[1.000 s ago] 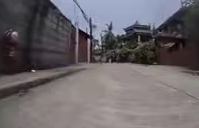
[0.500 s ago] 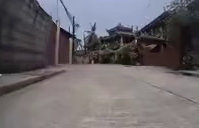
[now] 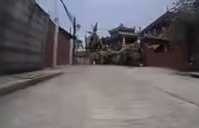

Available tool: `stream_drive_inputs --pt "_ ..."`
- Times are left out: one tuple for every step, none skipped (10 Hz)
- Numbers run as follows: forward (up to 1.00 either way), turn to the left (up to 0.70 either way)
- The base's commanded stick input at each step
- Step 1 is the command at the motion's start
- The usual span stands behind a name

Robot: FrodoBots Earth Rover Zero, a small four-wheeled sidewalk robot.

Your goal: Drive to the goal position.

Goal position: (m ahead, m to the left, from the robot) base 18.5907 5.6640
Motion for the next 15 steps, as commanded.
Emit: stream_drive_inputs --pt "1.0 0.0" --pt "1.0 0.0" --pt "1.0 0.0" --pt "1.0 0.0" --pt "1.0 0.0" --pt "1.0 0.0" --pt "1.0 0.0" --pt "1.0 0.0" --pt "1.0 0.0" --pt "1.0 0.0" --pt "1.0 0.0" --pt "1.0 0.0" --pt "1.0 0.0" --pt "1.0 0.0" --pt "1.0 0.0"
